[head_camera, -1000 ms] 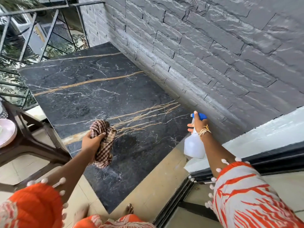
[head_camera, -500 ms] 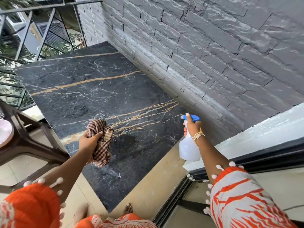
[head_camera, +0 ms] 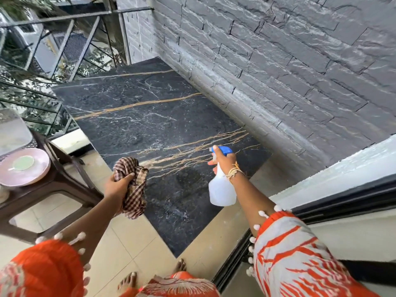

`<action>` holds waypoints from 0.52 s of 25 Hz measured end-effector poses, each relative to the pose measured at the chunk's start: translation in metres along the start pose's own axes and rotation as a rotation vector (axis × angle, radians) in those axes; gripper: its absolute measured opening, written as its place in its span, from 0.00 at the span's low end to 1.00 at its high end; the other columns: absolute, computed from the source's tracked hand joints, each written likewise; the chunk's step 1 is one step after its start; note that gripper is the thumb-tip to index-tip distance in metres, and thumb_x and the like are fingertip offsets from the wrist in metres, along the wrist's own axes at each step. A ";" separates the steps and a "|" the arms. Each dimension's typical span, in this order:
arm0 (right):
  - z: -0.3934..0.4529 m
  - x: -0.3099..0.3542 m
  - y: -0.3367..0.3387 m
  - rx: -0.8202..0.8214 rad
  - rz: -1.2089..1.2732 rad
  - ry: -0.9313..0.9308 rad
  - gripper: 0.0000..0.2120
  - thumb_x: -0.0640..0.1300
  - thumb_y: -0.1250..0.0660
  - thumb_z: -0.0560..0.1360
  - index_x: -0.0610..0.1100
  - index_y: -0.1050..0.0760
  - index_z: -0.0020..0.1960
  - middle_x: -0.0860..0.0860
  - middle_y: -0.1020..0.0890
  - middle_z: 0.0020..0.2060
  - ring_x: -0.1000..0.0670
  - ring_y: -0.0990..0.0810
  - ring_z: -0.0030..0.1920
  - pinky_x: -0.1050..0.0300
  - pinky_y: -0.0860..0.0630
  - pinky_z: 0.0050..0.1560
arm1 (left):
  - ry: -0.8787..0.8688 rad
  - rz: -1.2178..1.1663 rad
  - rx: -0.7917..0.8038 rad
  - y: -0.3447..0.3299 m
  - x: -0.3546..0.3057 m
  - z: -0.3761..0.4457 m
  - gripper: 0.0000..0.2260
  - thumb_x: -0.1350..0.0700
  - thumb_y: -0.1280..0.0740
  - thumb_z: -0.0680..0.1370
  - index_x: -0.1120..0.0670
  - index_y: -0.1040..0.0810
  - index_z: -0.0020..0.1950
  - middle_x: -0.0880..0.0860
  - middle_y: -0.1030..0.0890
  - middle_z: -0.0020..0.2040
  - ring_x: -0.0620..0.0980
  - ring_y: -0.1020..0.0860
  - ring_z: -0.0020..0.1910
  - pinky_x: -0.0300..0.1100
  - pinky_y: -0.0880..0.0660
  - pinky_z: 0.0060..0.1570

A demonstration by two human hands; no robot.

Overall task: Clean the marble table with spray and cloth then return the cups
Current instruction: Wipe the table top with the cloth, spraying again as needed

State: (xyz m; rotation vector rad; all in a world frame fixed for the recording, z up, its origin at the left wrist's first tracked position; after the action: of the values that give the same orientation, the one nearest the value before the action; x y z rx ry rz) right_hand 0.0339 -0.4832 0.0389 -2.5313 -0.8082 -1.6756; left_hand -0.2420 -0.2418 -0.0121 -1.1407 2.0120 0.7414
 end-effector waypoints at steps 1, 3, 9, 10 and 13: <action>-0.010 0.003 -0.017 0.026 -0.010 0.003 0.16 0.55 0.36 0.78 0.42 0.22 0.53 0.48 0.19 0.38 0.50 0.19 0.35 0.60 0.24 0.30 | -0.005 -0.008 0.002 0.011 -0.001 -0.001 0.23 0.51 0.26 0.71 0.56 0.23 0.64 0.57 0.18 0.56 0.58 0.20 0.53 0.56 0.24 0.58; -0.031 0.006 -0.046 0.057 -0.042 0.001 0.18 0.55 0.35 0.77 0.40 0.22 0.51 0.47 0.22 0.31 0.51 0.24 0.28 0.62 0.28 0.26 | -0.025 -0.023 0.003 0.029 -0.002 -0.005 0.17 0.54 0.27 0.73 0.57 0.22 0.59 0.58 0.18 0.52 0.57 0.19 0.50 0.55 0.23 0.57; -0.093 -0.020 -0.109 0.299 -0.278 0.035 0.17 0.55 0.36 0.78 0.41 0.20 0.48 0.47 0.22 0.30 0.50 0.19 0.30 0.62 0.29 0.26 | -0.083 0.047 0.009 0.085 0.001 -0.014 0.12 0.57 0.28 0.74 0.57 0.21 0.57 0.55 0.19 0.48 0.53 0.22 0.44 0.42 0.26 0.47; -0.099 -0.027 -0.109 0.281 -0.274 0.013 0.18 0.55 0.36 0.78 0.40 0.20 0.48 0.47 0.21 0.30 0.48 0.20 0.31 0.61 0.29 0.26 | -0.075 0.058 0.018 0.091 0.002 -0.012 0.13 0.57 0.28 0.74 0.57 0.21 0.57 0.55 0.19 0.48 0.54 0.21 0.45 0.43 0.25 0.48; -0.123 -0.050 -0.101 0.163 -0.240 -0.059 0.21 0.57 0.33 0.76 0.37 0.21 0.45 0.48 0.25 0.26 0.49 0.28 0.25 0.63 0.32 0.24 | -0.057 0.109 0.063 0.103 0.006 -0.009 0.16 0.54 0.27 0.72 0.56 0.22 0.59 0.56 0.17 0.51 0.57 0.19 0.48 0.51 0.22 0.54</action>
State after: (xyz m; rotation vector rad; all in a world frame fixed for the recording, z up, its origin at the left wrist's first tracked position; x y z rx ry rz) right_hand -0.1290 -0.4500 0.0218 -2.4650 -1.2427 -1.5235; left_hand -0.3381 -0.2053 0.0024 -0.9691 2.0478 0.7508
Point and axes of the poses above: each hand's wrist, its own z-axis towards the middle knuckle, its own y-axis out of the back of the hand, x = y × z, the point moved 5 cm from there along z, towards the middle knuckle
